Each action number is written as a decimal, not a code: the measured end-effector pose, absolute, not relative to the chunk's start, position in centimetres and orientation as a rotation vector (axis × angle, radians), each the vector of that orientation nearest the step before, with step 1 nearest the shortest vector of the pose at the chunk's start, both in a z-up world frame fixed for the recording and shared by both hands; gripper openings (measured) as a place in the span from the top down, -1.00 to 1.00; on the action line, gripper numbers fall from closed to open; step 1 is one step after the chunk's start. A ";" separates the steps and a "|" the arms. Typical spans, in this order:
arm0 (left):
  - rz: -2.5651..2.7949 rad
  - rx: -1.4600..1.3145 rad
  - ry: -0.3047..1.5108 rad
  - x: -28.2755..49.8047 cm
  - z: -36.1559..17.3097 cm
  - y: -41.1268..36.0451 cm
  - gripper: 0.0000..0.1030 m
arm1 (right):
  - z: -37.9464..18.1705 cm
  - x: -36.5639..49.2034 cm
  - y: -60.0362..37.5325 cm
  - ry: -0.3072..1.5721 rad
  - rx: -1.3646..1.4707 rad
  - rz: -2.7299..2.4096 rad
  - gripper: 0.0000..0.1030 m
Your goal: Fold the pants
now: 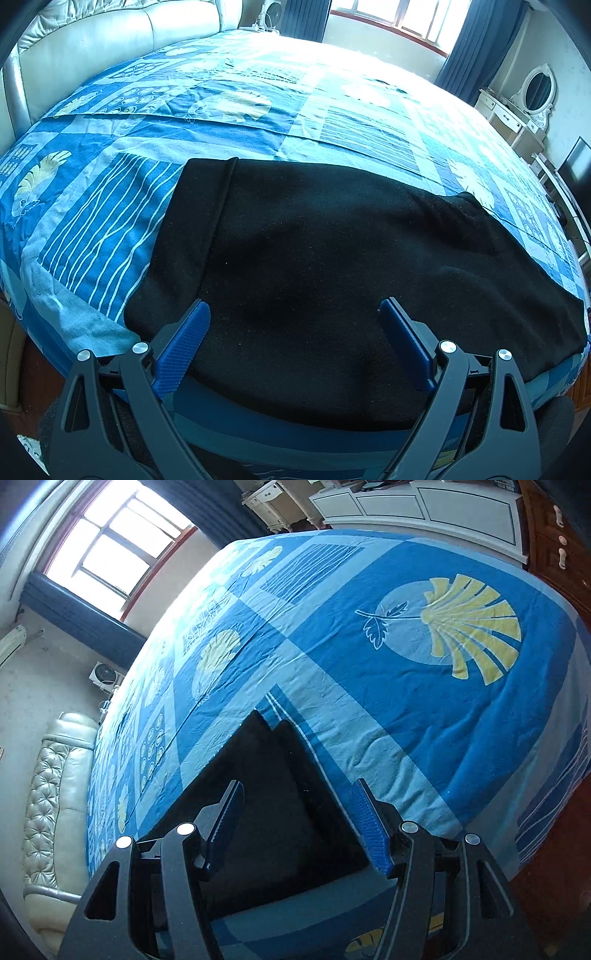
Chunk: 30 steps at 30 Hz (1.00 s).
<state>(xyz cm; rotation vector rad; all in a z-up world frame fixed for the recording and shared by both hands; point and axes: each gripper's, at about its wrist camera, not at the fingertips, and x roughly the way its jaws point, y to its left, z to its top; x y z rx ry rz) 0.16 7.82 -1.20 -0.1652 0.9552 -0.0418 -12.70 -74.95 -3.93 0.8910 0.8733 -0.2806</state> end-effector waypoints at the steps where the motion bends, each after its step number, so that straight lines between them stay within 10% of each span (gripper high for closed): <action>1: -0.047 -0.164 0.942 0.1 -0.9 7.8 -0.81 | -4.4 -12.3 -75.0 0.894 0.876 -0.281 -0.18; 12: -0.022 -0.163 0.859 0.4 0.6 9.2 -0.81 | -6.0 -9.9 -73.4 0.976 0.902 -0.039 -0.19; 16: 0.000 -0.193 0.879 0.6 0.1 10.0 -0.81 | -5.5 -8.9 -71.7 1.039 0.810 -0.055 0.01; 19: 0.011 -0.206 0.891 0.7 -0.2 10.4 -0.80 | -5.1 -8.8 -71.1 1.065 0.809 -0.078 0.58; 30: -0.020 -0.166 0.918 0.8 -0.9 9.6 -0.81 | 2.8 -8.6 -65.8 0.886 0.827 0.040 0.63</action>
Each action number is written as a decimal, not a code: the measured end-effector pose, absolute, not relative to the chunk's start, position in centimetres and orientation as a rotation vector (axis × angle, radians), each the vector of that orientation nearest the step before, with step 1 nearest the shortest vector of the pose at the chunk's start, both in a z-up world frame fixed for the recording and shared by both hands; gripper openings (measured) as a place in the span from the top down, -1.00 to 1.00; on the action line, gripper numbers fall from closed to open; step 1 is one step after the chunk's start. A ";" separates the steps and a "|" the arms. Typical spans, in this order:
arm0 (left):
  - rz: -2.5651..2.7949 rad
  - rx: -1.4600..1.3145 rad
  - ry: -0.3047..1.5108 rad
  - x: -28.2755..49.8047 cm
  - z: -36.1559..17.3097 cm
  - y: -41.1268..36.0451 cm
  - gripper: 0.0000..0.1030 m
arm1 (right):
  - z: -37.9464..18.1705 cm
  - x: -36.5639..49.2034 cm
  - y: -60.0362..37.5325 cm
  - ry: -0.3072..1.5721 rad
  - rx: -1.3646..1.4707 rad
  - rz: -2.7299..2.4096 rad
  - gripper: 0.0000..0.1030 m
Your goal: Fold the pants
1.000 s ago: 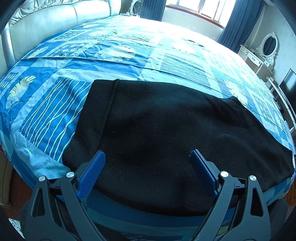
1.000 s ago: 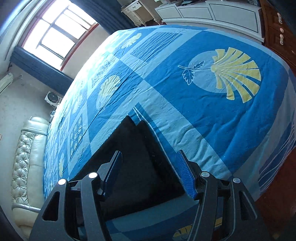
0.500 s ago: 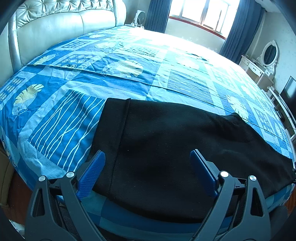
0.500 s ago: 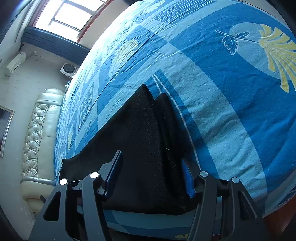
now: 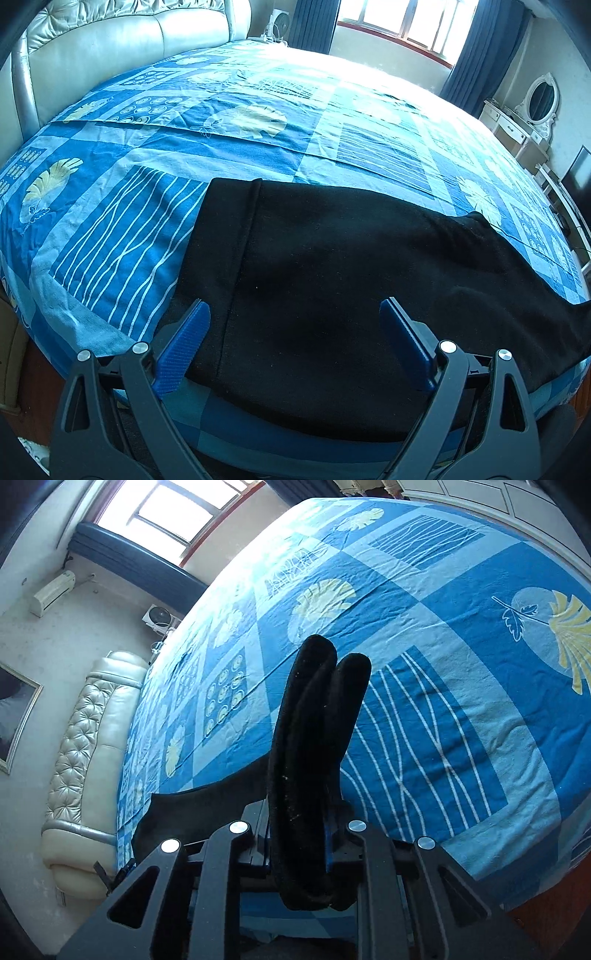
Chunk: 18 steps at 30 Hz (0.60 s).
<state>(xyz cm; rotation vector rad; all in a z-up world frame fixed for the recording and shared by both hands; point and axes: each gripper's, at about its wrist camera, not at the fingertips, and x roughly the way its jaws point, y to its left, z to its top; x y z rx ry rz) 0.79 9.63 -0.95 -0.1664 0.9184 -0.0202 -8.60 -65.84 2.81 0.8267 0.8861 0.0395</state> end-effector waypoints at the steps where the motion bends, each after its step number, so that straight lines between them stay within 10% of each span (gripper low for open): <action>1: -0.025 -0.161 0.919 0.8 -1.0 9.5 -0.80 | 4.1 -8.4 -65.1 0.873 0.816 0.058 0.63; 18: -0.085 -0.171 0.913 0.4 -1.4 9.3 -0.81 | 12.8 0.3 -43.1 0.894 0.574 0.394 0.63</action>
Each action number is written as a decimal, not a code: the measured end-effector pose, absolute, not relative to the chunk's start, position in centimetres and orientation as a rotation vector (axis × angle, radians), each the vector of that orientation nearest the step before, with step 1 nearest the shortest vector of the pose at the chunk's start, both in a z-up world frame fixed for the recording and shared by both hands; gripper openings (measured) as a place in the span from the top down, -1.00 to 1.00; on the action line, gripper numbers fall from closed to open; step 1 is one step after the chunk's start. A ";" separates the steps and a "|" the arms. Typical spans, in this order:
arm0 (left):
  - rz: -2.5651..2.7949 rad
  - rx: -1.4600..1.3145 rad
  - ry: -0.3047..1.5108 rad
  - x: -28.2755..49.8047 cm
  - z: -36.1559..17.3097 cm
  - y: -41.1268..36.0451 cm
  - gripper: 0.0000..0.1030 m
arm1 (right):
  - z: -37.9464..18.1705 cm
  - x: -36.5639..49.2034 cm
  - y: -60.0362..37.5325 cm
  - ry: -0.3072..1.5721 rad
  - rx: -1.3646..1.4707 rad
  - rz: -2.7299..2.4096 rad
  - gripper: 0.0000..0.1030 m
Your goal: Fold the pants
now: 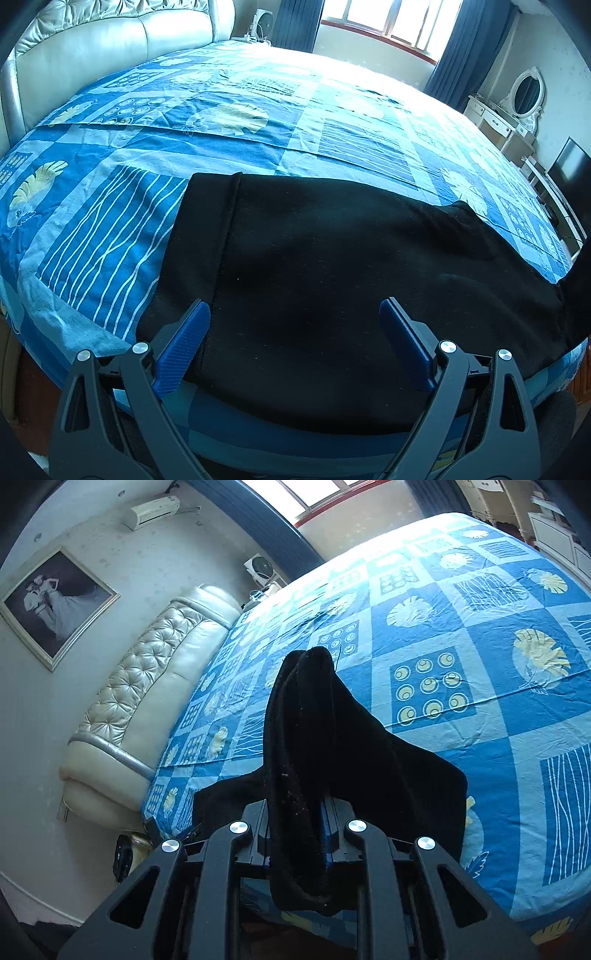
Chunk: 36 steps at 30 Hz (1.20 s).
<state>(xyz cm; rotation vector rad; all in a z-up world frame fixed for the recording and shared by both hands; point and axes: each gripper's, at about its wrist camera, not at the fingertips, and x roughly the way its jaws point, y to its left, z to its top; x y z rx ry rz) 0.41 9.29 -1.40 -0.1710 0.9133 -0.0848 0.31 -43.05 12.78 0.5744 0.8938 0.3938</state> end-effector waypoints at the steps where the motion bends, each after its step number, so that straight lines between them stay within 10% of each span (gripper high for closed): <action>1: -0.087 -0.176 0.912 0.4 -1.4 9.4 -0.81 | 12.2 0.9 -41.6 0.914 0.555 0.405 0.63; 24: -0.111 -0.194 0.892 -0.2 -1.1 9.1 -0.81 | -1.7 4.7 -25.1 1.169 0.223 0.281 0.59; 36: -0.109 -0.193 0.903 -0.1 -1.4 8.9 -0.81 | -2.0 4.0 -22.5 1.152 0.328 0.382 0.08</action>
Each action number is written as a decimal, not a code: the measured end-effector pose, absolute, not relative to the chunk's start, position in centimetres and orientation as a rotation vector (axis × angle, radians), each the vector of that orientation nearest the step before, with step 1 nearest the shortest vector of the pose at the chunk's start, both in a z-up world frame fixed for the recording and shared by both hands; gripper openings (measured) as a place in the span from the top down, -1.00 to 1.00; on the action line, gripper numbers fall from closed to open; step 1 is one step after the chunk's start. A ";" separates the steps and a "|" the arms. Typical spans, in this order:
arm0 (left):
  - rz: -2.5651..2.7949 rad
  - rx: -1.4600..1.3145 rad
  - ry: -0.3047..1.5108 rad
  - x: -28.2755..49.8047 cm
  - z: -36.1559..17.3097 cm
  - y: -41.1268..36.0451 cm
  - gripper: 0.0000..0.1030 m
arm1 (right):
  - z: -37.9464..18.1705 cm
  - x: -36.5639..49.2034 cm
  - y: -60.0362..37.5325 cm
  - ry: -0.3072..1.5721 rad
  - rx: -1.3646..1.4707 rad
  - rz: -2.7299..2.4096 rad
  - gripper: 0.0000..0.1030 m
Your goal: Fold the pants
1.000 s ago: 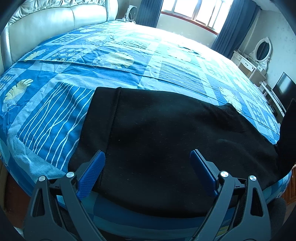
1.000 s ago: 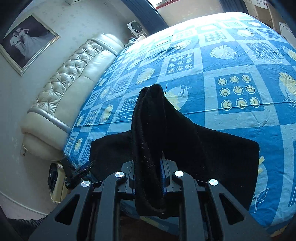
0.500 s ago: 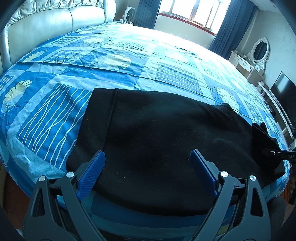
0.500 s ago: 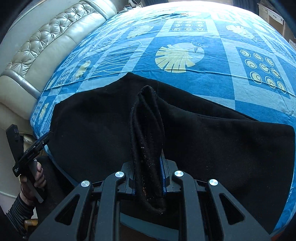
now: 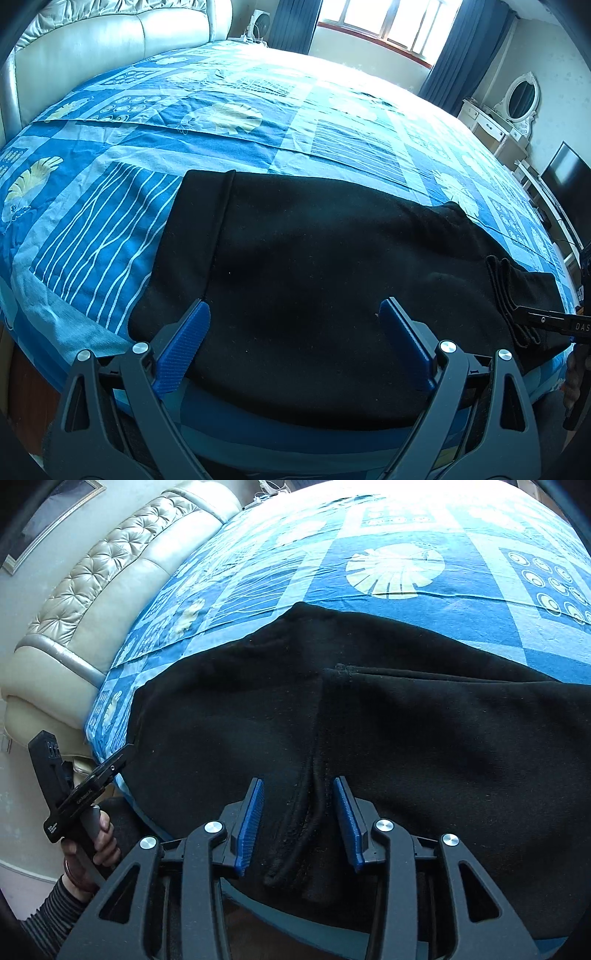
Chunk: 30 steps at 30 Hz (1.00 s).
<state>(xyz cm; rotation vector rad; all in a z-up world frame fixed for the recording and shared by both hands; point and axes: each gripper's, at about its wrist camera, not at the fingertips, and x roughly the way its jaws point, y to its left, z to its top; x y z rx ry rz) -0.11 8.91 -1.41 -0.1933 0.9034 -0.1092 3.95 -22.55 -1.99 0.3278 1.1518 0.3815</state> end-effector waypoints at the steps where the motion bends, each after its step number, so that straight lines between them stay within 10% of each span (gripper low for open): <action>1: -0.110 -0.194 0.904 -0.1 -1.4 8.9 -0.81 | -2.0 3.9 -22.4 1.149 0.324 0.378 0.07; 20: -0.112 -0.209 0.910 -0.1 -1.6 9.1 -0.80 | 3.9 1.3 -38.8 0.819 0.614 0.255 -0.12; 30: -0.108 -0.182 0.921 0.0 -1.8 8.7 -0.80 | -6.3 1.1 -52.2 0.895 0.996 0.106 -0.12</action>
